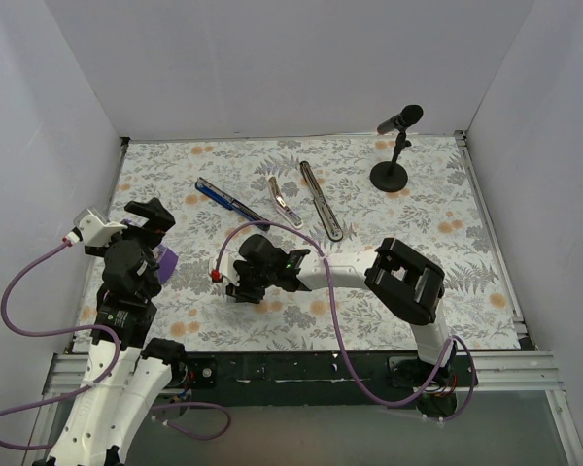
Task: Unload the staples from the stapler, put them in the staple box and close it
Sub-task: Place the staple in the staple box.
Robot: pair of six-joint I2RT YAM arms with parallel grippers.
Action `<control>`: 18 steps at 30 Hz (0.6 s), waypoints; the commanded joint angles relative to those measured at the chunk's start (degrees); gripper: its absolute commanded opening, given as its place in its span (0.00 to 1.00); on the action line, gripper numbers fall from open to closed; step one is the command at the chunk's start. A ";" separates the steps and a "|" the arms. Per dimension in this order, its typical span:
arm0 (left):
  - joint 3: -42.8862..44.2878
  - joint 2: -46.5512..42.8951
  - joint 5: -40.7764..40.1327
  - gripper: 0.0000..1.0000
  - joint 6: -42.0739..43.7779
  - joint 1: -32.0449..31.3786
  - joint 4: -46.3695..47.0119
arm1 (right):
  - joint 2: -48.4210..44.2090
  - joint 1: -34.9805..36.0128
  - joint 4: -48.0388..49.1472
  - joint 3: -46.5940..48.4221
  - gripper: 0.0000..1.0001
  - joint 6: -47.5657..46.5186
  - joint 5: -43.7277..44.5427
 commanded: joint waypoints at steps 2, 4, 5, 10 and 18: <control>-0.66 0.05 -0.60 0.98 0.32 0.05 0.62 | -0.04 0.42 -0.13 2.11 0.43 0.32 0.38; -0.74 0.14 -0.60 0.98 0.32 -0.04 0.62 | -0.13 0.42 -0.21 1.93 0.43 0.40 0.91; -0.75 0.14 -0.60 0.98 0.41 0.05 0.62 | -0.57 0.42 -0.30 1.76 0.43 0.32 1.08; -0.75 0.23 -0.34 0.98 0.41 -0.04 0.80 | -2.06 0.42 0.49 0.79 0.43 0.40 2.31; -0.66 0.49 -0.25 0.98 0.41 0.05 0.80 | -3.03 0.51 0.84 0.35 0.40 -0.12 1.79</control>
